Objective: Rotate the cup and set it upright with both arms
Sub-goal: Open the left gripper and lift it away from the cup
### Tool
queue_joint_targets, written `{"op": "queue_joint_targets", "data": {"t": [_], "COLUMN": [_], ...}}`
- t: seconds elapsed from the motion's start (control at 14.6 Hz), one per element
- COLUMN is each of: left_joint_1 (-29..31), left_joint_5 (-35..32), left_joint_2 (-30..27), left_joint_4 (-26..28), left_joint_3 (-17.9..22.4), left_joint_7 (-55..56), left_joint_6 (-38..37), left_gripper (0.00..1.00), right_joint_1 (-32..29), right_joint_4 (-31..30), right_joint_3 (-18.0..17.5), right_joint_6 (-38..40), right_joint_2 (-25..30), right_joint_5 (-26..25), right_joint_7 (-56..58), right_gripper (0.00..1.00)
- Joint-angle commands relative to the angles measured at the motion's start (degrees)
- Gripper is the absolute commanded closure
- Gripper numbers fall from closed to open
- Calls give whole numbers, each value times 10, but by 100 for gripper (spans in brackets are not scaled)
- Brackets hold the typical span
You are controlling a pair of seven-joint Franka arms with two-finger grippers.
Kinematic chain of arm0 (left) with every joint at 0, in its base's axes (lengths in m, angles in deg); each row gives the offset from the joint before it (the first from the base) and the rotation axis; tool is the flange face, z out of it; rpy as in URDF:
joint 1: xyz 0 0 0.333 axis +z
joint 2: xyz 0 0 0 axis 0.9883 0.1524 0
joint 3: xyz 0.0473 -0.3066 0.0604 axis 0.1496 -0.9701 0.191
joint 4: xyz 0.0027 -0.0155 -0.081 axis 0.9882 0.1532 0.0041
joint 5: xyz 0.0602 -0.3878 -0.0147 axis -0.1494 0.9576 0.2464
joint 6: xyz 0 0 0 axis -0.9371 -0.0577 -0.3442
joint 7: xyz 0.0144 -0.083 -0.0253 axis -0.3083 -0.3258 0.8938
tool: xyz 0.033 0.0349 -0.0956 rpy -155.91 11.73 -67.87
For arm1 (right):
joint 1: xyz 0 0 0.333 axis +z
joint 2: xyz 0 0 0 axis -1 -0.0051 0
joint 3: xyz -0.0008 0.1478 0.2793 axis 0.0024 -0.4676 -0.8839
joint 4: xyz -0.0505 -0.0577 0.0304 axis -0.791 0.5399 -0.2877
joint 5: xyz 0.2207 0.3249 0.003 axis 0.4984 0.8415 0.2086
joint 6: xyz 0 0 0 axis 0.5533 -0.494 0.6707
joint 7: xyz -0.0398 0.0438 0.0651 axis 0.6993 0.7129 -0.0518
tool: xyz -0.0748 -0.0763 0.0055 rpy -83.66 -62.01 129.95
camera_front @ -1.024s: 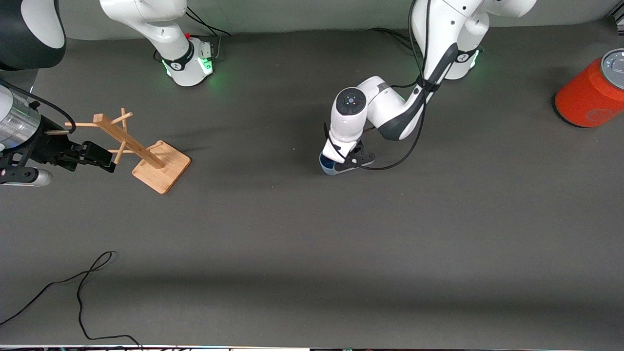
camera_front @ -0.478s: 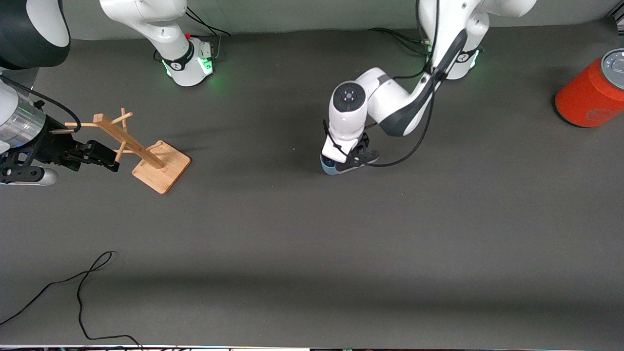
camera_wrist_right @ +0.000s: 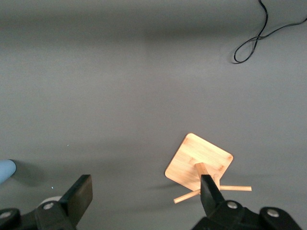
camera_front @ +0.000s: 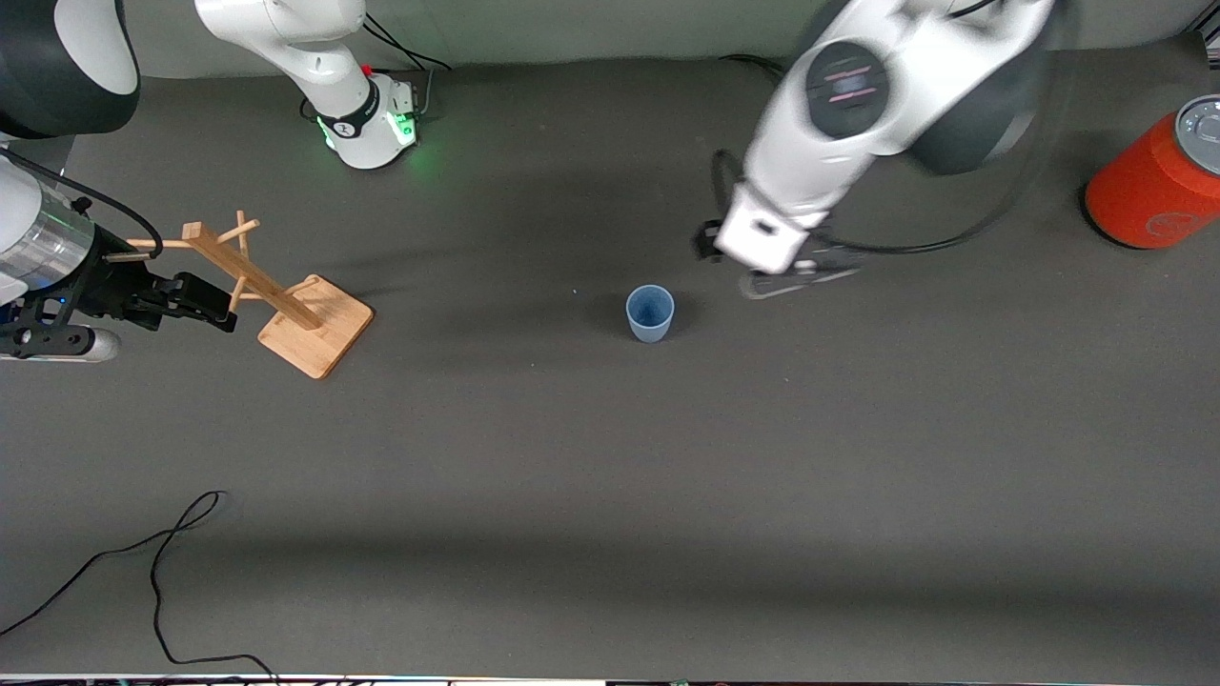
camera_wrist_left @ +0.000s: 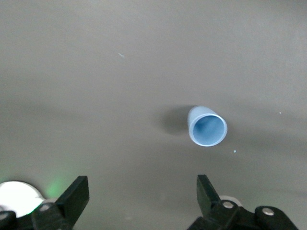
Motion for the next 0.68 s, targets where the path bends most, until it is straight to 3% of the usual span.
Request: {"op": "queue_joint_targets", "data": {"t": [0.0,0.2,0.48,0.61], "left_joint_1": [70,143,113,113], "left_joint_5": [12,3,-29,-58], "left_joint_2": [-10,-17,-23,-26], "left_joint_4": [-31,-29,-19,-19], "left_joint_3": [-4,-2,110,124], "left_joint_7": [-81,-172,-308,-351], "left_joint_6": [-52,-61,-60,-55], "left_gripper": [0,0,0,0], "right_joint_1": [2,2,-1,-1], "right_joint_4": [4,4,8,7], "right_joint_3": [4,4,8,8], "right_joint_6": [7,7,7,7], "right_joint_2": [1,1,1,0], "right_joint_5": [5,2,2,2], "right_joint_7": [14,14,14,14], "right_gripper": [0,0,0,0]}}
